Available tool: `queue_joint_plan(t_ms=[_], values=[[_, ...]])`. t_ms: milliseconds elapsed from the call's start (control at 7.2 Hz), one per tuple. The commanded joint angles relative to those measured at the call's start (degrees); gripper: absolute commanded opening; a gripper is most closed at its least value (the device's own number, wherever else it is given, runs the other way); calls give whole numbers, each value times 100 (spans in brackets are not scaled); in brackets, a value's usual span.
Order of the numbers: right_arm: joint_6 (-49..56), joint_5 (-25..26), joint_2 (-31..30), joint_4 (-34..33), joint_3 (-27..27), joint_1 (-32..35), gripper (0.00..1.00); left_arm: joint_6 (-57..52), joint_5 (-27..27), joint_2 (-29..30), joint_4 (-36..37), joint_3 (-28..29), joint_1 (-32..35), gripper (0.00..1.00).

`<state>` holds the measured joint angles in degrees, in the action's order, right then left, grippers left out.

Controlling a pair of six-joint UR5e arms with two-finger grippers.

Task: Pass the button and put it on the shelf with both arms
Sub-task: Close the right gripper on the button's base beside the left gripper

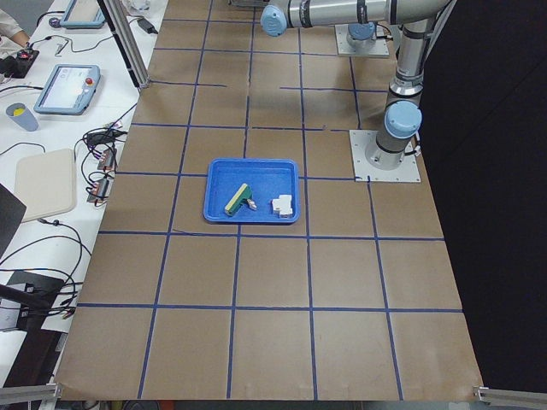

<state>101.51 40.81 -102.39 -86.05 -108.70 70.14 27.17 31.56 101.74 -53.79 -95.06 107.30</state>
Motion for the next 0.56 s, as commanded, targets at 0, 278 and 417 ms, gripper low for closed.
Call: queue_joint_plan(t_ms=[0,278,417], values=[[0,-3,0,10,7,0,46,69,-18,-5,0,5,10,0],[0,59,0,10,15,0,0,218,-18,-14,0,5,10,0],[-8,67,0,27,16,0,0,227,-18,-14,0,5,10,0]])
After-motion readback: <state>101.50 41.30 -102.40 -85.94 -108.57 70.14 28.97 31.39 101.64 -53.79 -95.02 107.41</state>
